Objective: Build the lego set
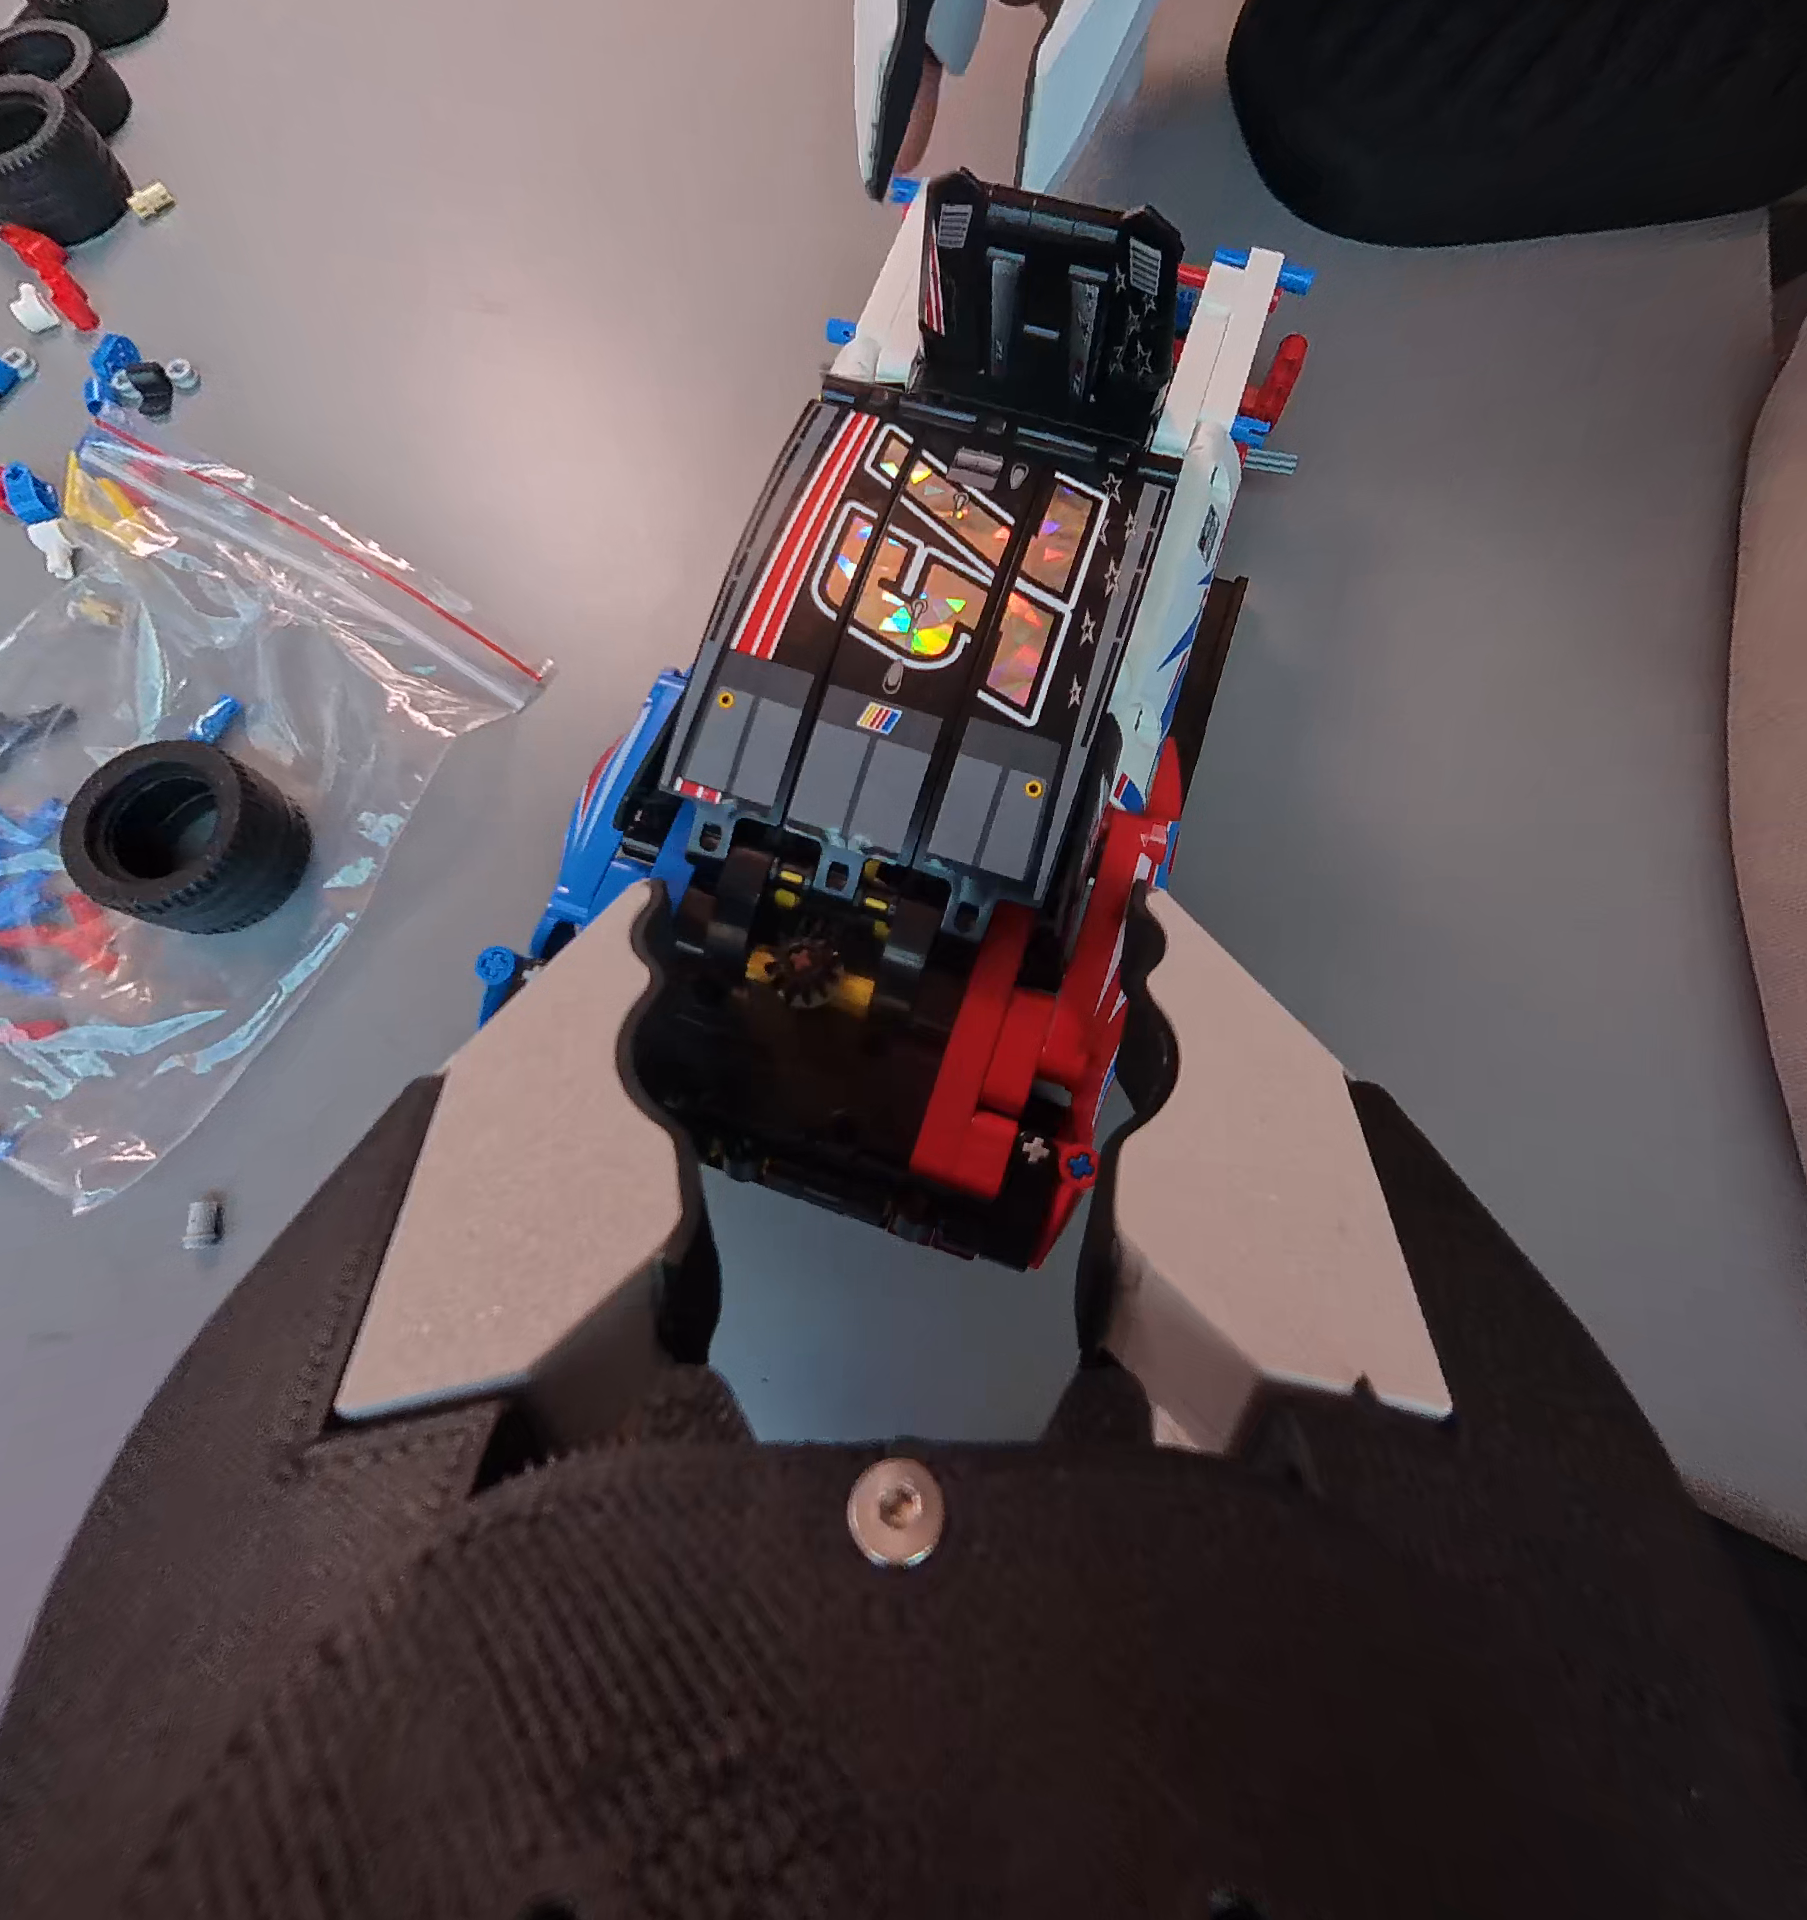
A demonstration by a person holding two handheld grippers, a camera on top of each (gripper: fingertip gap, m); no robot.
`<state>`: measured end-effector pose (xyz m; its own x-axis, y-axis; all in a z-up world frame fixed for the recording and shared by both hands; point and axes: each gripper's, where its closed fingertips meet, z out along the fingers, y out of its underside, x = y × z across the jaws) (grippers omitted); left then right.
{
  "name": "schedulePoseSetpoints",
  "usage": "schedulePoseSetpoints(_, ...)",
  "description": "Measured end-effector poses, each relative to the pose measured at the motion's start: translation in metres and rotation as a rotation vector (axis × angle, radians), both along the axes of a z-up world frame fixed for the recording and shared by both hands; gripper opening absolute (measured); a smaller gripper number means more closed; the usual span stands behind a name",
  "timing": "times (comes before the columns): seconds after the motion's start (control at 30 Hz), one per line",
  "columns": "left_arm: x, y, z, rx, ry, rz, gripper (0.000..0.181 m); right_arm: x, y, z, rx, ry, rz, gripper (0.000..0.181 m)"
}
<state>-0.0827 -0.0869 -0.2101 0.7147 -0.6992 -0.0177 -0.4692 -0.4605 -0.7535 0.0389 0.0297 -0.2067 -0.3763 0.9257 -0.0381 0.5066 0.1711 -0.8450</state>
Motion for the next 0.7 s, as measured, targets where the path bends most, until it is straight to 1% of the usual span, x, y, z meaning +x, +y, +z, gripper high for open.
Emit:
schedulePoseSetpoints(0.03, 0.001, 0.003, 0.0, 0.001, -0.006, -0.007, 0.085, 0.001, 0.001, 0.008, 0.011, 0.018, 0.01, 0.036)
schedulePoseSetpoints(0.1, 0.005, 0.008, 0.0, 0.002, -0.009, -0.031, 0.085, 0.0, -0.001, 0.019, 0.036, 0.006, 0.053, 0.037)
schedulePoseSetpoints(0.13, 0.007, 0.012, 0.0, 0.0, -0.01, -0.048, 0.085, -0.002, -0.001, 0.02, 0.067, -0.025, 0.073, 0.038)
schedulePoseSetpoints(0.2, 0.013, 0.02, 0.0, -0.002, -0.013, -0.094, 0.085, -0.007, -0.001, 0.013, 0.16, -0.112, 0.124, 0.038)
schedulePoseSetpoints(0.27, 0.019, 0.03, 0.0, -0.003, -0.019, -0.145, 0.085, -0.009, 0.0, -0.001, 0.226, -0.212, 0.185, 0.038)
schedulePoseSetpoints(0.3, 0.022, 0.035, 0.001, -0.001, -0.022, -0.169, 0.085, -0.008, -0.001, -0.009, 0.232, -0.267, 0.221, 0.039)
schedulePoseSetpoints(0.33, 0.025, 0.041, 0.001, 0.001, -0.027, -0.186, 0.086, -0.003, -0.002, -0.015, 0.228, -0.324, 0.257, 0.035)
schedulePoseSetpoints(0.4, 0.026, 0.053, 0.002, 0.014, -0.044, -0.192, 0.089, 0.003, -0.001, -0.017, 0.194, -0.381, 0.279, 0.03)
schedulePoseSetpoints(0.47, 0.022, 0.069, 0.005, 0.079, -0.049, -0.132, 0.092, 0.006, 0.007, -0.017, 0.17, -0.404, 0.222, 0.029)
schedulePoseSetpoints(0.57, 0.014, 0.081, 0.015, 0.19, -0.05, -0.017, 0.084, 0.012, 0.025, -0.016, 0.129, -0.383, 0.049, 0.026)
schedulePoseSetpoints(0.63, 0.012, 0.081, 0.028, 0.248, -0.082, 0.028, 0.082, 0.019, 0.04, -0.016, 0.104, -0.355, -0.084, 0.024)
schedulePoseSetpoints(0.7, 0.012, 0.077, 0.037, 0.262, -0.116, 0.057, 0.081, 0.029, 0.057, -0.017, 0.062, -0.34, -0.229, 0.024)
